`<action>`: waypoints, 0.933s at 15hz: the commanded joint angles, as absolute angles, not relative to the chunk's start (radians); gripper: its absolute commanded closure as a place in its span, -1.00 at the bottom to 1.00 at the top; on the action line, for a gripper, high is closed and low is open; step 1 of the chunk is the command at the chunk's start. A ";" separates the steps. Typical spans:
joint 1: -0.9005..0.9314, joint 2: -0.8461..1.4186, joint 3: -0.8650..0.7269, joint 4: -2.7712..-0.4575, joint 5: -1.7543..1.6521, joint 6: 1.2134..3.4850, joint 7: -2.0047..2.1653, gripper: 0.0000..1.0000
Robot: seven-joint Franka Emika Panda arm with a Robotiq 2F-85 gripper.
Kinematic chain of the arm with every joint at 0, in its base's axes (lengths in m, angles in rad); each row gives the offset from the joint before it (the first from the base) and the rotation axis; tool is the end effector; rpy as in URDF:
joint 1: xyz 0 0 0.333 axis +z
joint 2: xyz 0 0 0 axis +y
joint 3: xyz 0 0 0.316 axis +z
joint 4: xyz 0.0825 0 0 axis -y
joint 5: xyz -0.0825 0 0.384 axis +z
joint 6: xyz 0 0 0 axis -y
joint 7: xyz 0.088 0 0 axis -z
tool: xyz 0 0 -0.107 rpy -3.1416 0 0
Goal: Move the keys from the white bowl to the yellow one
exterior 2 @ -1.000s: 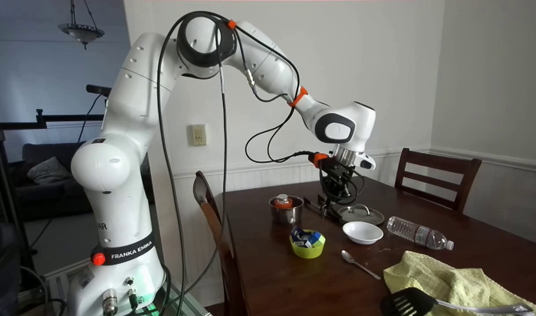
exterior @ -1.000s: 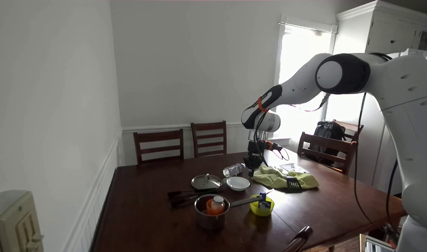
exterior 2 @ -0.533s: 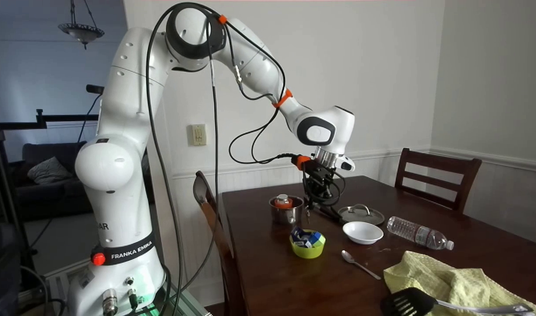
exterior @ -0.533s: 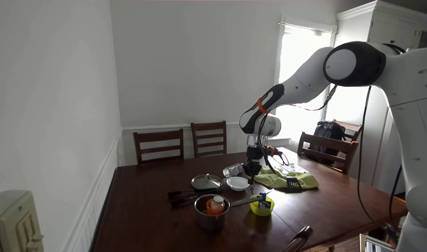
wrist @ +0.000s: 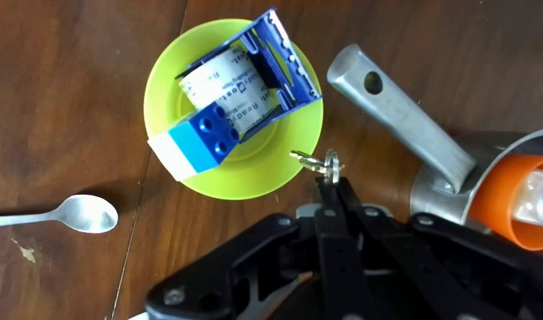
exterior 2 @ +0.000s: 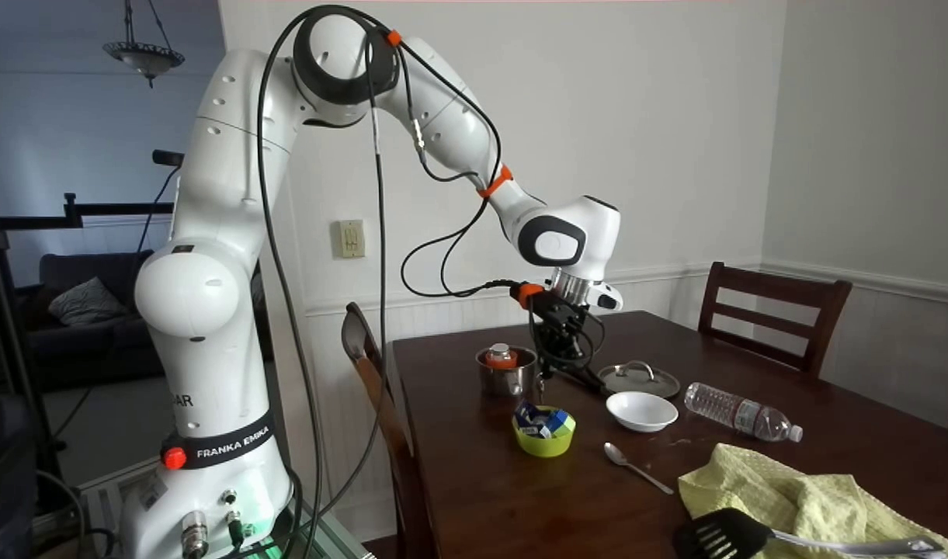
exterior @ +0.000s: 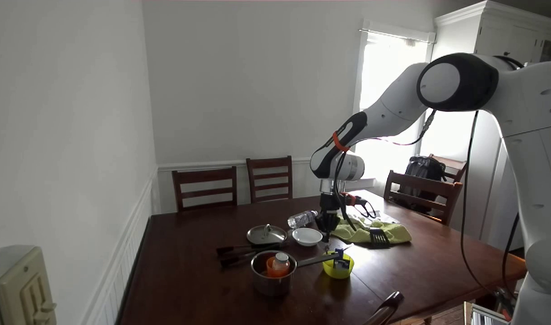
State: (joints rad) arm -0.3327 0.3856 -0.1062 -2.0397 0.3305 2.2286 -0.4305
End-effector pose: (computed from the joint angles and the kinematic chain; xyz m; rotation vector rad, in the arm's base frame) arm 0.5264 -0.2352 0.2391 -2.8584 0.3340 0.1256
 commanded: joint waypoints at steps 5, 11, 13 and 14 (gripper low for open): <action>-0.322 0.361 -0.134 -2.071 0.271 2.246 -0.353 0.41; -0.327 0.360 -0.132 -2.067 0.265 2.238 -0.342 -0.41; -0.357 0.341 -0.109 -2.075 0.320 2.240 -0.427 -0.65; -0.336 0.384 -0.120 -2.040 0.288 2.229 -0.373 -0.81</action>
State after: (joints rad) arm -0.3353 0.3839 -0.1209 -2.0424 0.2906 2.2319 -0.3752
